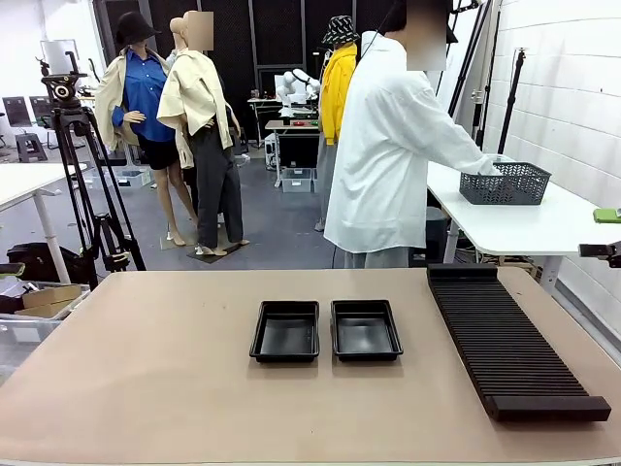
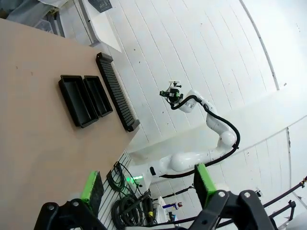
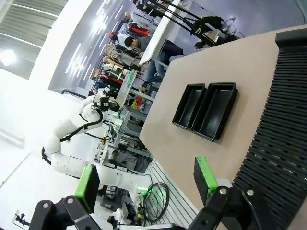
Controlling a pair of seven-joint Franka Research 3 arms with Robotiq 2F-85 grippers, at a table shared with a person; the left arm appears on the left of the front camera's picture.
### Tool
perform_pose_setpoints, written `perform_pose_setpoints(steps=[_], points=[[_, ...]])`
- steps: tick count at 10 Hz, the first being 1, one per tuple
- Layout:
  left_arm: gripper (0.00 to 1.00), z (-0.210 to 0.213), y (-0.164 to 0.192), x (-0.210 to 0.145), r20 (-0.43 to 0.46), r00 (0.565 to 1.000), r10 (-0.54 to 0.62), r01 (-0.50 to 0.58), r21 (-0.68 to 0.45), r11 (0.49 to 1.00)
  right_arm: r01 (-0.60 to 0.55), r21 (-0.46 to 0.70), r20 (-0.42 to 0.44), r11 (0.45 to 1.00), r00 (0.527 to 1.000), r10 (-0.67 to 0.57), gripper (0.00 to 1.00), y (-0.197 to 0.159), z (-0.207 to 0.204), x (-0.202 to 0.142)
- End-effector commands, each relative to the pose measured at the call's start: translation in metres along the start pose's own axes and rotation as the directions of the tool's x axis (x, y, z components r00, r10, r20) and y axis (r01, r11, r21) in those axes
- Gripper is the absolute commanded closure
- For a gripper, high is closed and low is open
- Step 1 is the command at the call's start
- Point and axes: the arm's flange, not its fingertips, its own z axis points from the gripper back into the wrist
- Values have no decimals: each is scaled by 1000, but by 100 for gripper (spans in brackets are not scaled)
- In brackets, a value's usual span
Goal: Inspect and transfer BCBs to ESD trays.
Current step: Pick up the Blank PCB from the PCB Rack and place it in the left ESD tray.
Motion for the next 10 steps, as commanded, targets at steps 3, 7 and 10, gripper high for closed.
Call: perform_pose_setpoints(steps=[3, 7, 10], points=[[0, 2, -1, 0, -1, 1000, 5, -5, 12, 1000, 7, 2, -5, 1000, 1000, -7, 0, 0, 1, -1], [0, 2, -1, 0, -1, 1000, 5, -5, 12, 1000, 7, 2, -5, 1000, 1000, -7, 0, 0, 1, -1], [0, 2, -1, 0, -1, 1000, 5, -5, 12, 1000, 7, 2, -5, 1000, 1000, -7, 0, 0, 1, -1]])
